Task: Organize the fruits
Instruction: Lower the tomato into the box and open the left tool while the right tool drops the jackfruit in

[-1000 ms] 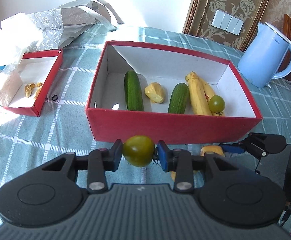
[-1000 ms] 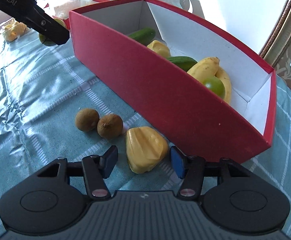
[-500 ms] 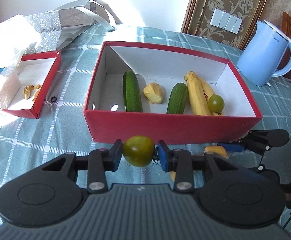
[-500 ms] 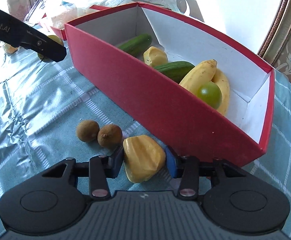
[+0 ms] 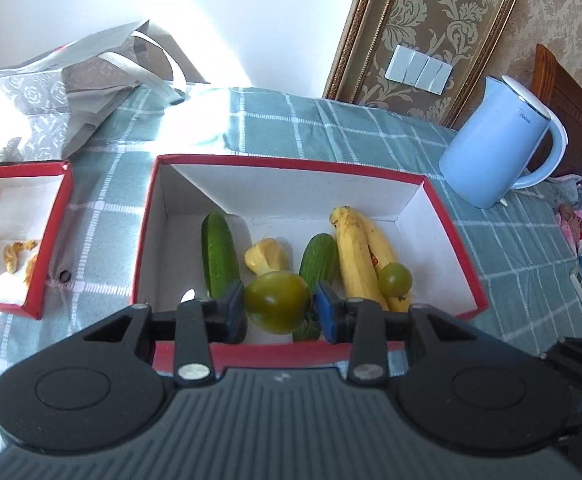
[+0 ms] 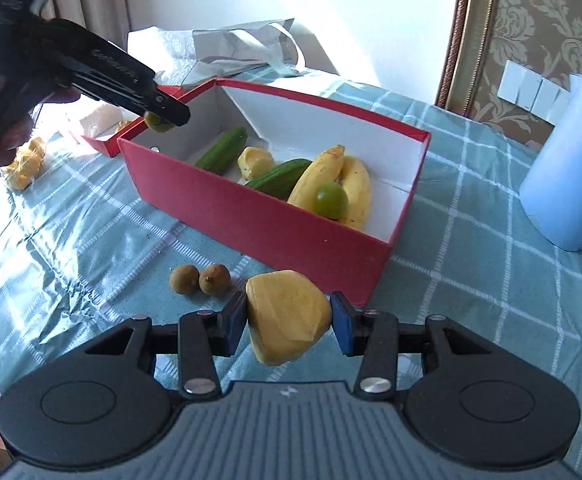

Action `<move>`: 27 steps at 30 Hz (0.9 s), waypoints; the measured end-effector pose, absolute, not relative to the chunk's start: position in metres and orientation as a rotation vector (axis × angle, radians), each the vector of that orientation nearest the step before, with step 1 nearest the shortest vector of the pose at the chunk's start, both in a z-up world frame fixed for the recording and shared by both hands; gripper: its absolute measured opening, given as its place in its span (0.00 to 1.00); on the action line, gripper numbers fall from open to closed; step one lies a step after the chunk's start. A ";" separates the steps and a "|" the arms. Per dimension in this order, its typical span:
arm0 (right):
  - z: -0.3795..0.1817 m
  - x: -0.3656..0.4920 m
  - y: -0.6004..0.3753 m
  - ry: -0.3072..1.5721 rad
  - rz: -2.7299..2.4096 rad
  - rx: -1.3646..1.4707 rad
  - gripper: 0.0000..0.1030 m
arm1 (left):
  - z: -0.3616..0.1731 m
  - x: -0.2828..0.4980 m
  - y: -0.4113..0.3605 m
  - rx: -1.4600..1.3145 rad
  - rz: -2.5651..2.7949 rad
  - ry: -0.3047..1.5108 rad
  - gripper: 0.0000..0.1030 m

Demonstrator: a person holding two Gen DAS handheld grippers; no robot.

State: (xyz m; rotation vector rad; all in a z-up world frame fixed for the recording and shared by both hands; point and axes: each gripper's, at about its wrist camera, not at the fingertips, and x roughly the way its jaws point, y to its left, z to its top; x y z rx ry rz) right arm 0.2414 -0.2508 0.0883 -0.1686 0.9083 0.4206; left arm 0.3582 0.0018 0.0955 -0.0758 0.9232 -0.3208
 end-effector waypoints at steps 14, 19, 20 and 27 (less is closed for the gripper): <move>0.117 0.239 -0.278 0.832 0.309 -0.107 0.43 | 0.015 0.444 -0.031 0.080 -0.381 1.164 0.38; 0.119 0.254 -0.278 0.821 0.296 -0.094 0.43 | 0.017 0.436 -0.038 0.148 -0.369 1.106 0.55; 0.120 0.257 -0.277 0.818 0.295 -0.094 0.43 | 0.018 0.434 -0.038 0.151 -0.366 1.092 0.64; 0.130 0.288 -0.263 0.765 0.307 -0.112 0.43 | 0.053 0.413 -0.026 0.132 -0.314 0.961 0.67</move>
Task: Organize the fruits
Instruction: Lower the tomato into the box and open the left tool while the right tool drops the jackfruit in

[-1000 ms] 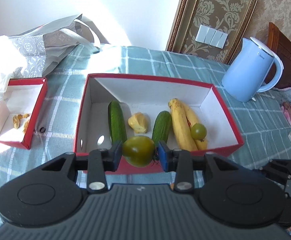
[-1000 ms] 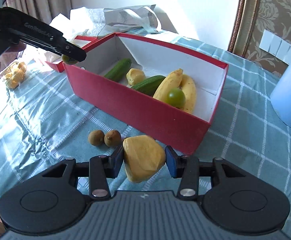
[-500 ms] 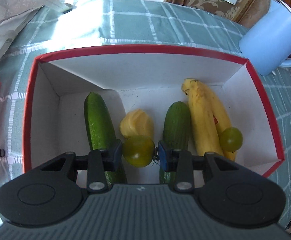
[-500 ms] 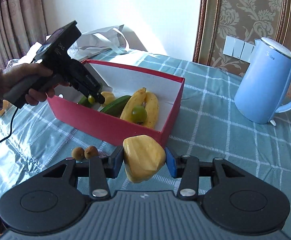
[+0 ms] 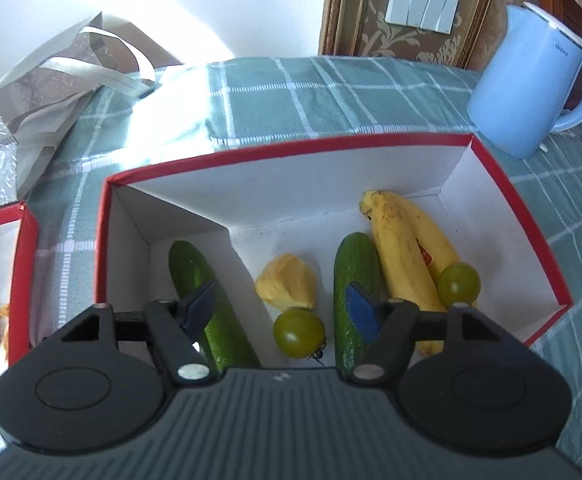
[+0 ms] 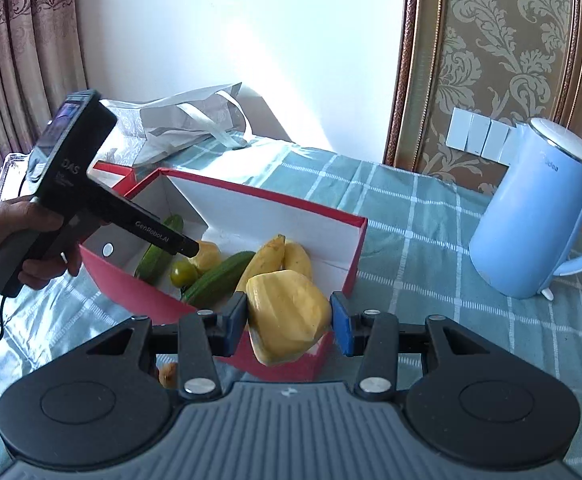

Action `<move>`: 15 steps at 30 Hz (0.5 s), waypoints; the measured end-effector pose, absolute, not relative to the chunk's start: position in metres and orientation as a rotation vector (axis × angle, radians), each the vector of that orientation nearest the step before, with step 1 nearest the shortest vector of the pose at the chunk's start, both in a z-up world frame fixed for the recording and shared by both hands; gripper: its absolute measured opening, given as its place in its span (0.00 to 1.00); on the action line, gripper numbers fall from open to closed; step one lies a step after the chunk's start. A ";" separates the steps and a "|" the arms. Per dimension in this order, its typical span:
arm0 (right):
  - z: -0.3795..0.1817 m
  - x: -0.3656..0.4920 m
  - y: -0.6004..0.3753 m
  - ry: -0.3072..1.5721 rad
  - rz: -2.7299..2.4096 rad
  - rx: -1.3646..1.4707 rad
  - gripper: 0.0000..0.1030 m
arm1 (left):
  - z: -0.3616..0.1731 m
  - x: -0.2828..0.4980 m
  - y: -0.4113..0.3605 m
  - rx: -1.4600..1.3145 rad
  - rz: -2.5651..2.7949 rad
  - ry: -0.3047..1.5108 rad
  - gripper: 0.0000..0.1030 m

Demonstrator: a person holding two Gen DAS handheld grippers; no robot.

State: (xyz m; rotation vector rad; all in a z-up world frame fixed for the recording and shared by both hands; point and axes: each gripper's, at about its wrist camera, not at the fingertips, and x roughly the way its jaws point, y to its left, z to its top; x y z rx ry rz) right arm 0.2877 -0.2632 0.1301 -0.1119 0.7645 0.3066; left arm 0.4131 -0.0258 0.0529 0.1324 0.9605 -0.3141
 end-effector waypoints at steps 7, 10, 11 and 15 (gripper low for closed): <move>0.127 0.334 -0.241 0.743 0.319 -0.119 0.43 | 0.098 0.360 0.005 0.066 -0.216 0.821 0.66; 0.113 0.360 -0.231 0.767 0.316 -0.117 0.43 | 0.107 0.335 0.011 0.074 -0.183 0.793 0.66; 0.107 0.367 -0.228 0.777 0.309 -0.122 0.43 | 0.107 0.330 0.013 0.075 -0.177 0.789 0.66; 0.080 0.398 -0.224 0.840 0.269 -0.123 0.43 | 0.106 0.309 0.012 0.101 -0.167 0.798 0.68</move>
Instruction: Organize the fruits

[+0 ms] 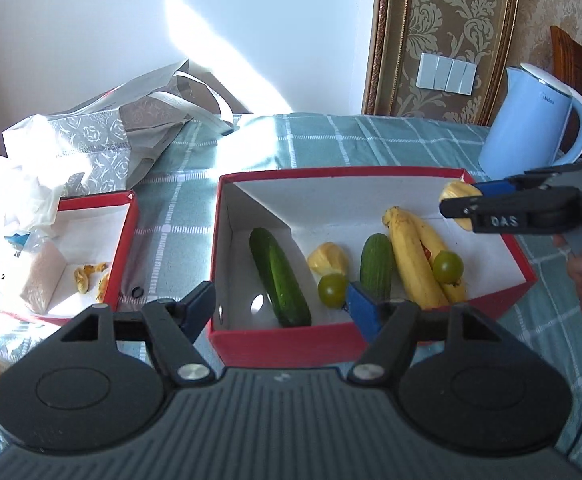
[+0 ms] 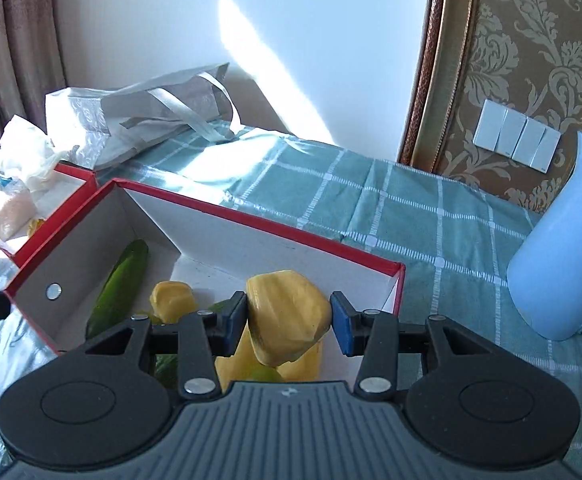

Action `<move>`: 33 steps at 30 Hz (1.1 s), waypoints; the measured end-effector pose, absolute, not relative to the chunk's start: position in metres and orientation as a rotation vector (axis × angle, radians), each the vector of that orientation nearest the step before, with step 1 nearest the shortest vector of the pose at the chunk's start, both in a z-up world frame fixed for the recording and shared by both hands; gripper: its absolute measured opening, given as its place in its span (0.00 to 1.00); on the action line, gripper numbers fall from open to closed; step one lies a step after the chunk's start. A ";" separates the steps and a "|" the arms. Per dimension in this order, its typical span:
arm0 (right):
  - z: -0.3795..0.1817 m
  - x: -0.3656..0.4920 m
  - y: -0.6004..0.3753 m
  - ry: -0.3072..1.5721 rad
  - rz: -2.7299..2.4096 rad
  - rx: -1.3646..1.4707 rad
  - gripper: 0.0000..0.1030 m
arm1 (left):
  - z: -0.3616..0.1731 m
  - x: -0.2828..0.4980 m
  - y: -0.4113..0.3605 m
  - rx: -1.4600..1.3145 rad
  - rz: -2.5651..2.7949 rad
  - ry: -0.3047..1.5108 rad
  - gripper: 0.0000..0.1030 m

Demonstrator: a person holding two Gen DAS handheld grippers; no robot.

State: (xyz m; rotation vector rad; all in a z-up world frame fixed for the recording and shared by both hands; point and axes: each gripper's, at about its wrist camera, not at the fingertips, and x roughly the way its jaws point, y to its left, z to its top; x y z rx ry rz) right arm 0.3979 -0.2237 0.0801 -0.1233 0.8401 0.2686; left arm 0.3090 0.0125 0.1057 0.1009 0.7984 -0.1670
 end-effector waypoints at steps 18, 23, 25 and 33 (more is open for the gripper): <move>0.057 0.417 -0.227 0.877 0.227 -0.100 0.62 | 0.103 0.284 0.011 0.139 -0.163 0.786 0.81; 0.101 0.366 -0.246 0.776 0.232 -0.044 0.62 | 0.087 0.269 0.000 0.149 -0.246 0.814 0.82; 0.112 0.336 -0.254 0.756 0.236 -0.057 0.62 | 0.073 0.260 -0.013 0.177 -0.303 0.819 0.81; 0.107 0.263 -0.280 0.832 0.186 -0.013 0.62 | 0.030 0.253 -0.050 0.289 -0.390 0.887 0.76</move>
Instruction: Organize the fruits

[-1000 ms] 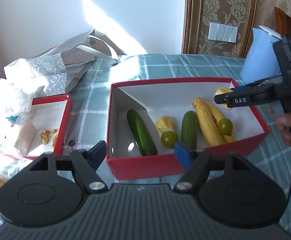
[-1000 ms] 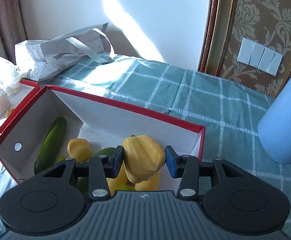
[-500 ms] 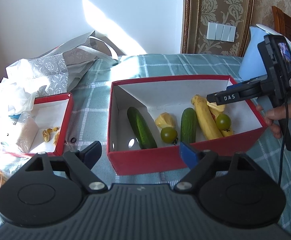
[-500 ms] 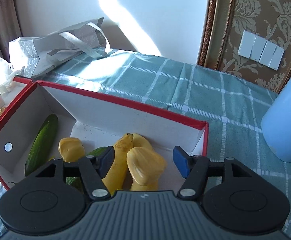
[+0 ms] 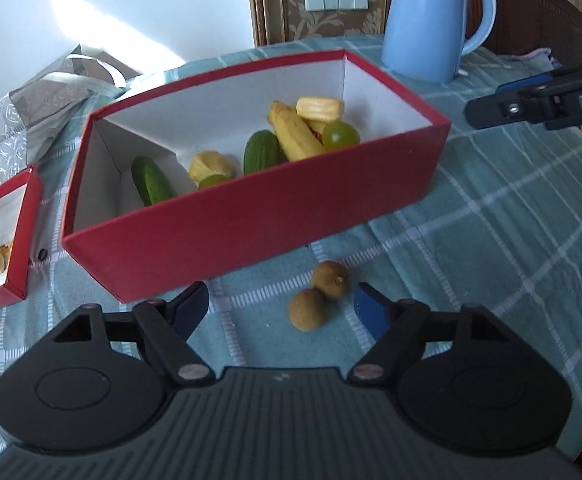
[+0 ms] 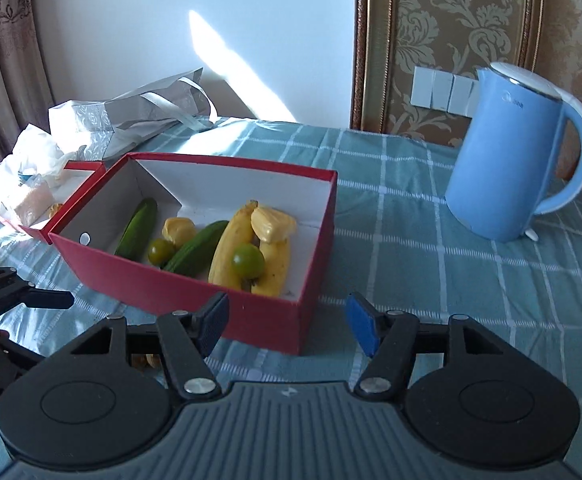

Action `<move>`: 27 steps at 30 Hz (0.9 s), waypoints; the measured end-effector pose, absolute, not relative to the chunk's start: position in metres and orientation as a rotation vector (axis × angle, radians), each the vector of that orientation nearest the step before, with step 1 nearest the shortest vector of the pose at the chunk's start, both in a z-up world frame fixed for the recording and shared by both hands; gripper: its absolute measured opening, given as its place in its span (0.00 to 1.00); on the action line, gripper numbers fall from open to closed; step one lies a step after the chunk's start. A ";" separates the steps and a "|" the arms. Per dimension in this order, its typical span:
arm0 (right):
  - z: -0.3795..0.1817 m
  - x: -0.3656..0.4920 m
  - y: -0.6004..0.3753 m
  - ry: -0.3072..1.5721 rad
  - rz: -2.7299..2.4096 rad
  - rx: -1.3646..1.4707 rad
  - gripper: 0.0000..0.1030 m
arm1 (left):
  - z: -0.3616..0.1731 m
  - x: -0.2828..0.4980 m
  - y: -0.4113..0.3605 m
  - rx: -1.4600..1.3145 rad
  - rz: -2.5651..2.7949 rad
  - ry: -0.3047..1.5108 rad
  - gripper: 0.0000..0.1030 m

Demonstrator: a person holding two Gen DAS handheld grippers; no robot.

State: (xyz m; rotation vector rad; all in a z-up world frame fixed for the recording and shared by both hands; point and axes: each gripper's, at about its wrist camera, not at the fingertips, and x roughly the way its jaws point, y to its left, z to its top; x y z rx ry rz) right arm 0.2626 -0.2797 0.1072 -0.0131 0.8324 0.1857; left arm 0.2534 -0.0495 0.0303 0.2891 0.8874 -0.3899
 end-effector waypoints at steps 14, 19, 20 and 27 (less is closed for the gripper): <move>0.107 0.245 -0.272 0.875 0.202 0.008 0.62 | 0.029 0.271 -0.047 0.196 -0.223 0.980 0.79; 0.110 0.241 -0.269 0.872 0.212 -0.001 0.62 | 0.026 0.272 -0.044 0.182 -0.227 1.007 0.80; 0.110 0.240 -0.269 0.874 0.209 -0.002 0.62 | 0.025 0.273 -0.044 0.182 -0.227 1.014 0.80; 0.113 0.238 -0.269 0.874 0.199 -0.002 0.62 | 0.018 0.272 -0.045 0.187 -0.229 1.039 0.80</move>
